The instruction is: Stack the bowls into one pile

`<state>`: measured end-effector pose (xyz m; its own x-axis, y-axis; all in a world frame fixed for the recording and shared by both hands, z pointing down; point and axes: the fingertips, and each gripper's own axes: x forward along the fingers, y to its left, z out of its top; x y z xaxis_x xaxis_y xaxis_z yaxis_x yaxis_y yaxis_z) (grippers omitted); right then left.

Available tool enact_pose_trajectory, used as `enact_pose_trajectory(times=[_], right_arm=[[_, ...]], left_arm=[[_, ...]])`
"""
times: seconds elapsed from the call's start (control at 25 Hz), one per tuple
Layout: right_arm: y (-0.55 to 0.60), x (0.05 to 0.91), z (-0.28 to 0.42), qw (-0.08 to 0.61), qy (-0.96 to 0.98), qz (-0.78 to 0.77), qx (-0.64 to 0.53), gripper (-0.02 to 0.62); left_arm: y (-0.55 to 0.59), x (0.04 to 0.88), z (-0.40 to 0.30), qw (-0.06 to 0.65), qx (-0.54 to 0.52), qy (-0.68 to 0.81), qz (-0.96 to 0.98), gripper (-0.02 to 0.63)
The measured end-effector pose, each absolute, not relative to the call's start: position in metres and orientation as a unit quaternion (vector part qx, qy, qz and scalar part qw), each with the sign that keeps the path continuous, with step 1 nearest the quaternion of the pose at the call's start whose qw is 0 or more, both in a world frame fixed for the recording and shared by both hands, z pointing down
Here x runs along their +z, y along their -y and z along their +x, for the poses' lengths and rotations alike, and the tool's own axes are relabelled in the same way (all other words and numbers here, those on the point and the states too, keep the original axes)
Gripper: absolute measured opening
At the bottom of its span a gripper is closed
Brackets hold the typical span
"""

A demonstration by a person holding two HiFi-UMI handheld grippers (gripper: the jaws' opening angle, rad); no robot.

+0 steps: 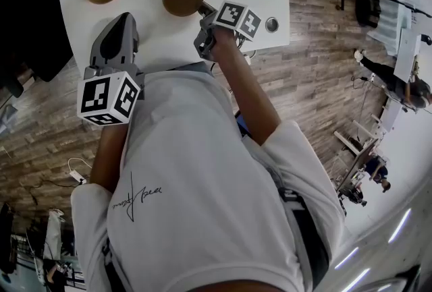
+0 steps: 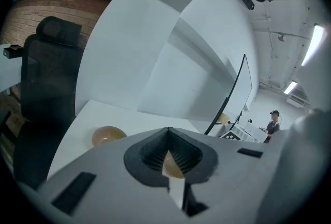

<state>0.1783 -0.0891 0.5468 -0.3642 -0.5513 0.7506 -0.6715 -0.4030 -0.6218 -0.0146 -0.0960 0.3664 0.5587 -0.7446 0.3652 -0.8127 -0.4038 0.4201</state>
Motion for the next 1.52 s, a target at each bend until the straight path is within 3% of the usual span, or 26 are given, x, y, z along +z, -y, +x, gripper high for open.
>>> enact_pose_trajectory(times=[1.52], right_arm=[[0.097,0.506,0.051,0.082,0.63,0.465,0.617,0.028]], left_arm=[[0.072,0.368,-0.114,0.299,0.016,0.532,0.792,0.003]])
